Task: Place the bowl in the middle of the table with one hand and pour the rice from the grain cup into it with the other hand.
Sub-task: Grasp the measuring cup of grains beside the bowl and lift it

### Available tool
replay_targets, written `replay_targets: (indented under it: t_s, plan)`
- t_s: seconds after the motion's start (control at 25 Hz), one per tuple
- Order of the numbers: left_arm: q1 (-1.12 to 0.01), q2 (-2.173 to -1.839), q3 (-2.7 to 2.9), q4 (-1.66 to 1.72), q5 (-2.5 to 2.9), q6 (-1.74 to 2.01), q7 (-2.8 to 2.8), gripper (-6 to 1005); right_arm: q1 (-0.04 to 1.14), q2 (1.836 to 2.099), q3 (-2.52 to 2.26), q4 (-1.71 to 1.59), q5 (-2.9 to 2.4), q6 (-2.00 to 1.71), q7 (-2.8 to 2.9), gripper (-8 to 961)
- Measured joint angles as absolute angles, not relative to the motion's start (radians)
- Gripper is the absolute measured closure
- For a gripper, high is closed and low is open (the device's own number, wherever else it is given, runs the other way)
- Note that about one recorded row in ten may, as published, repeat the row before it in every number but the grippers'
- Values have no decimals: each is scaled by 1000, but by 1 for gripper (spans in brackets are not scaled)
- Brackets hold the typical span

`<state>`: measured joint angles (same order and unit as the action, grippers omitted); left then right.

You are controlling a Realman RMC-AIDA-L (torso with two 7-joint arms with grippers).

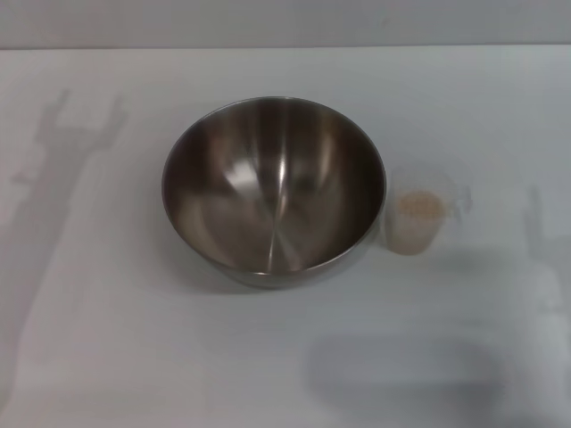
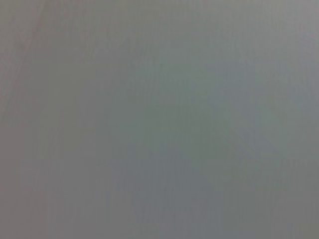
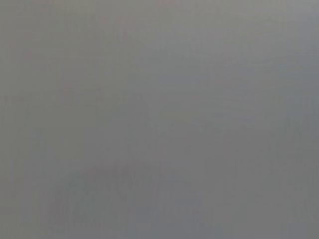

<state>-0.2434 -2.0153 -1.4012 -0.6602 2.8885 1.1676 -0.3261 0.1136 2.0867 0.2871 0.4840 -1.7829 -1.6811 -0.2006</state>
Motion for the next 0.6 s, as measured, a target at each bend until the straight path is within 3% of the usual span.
replay_targets:
  t_s: [0.28, 0.6]
  plan:
    - [-256, -2015, -1399, -624, 2888, 1166, -318, 167, 61, 2086, 203, 497, -1779, -1625, -266, 316]
    - [-259, -2019, -1403, -610, 2888, 1169, -313, 167, 80, 2082, 197, 485, -1785, -1484, -275, 316]
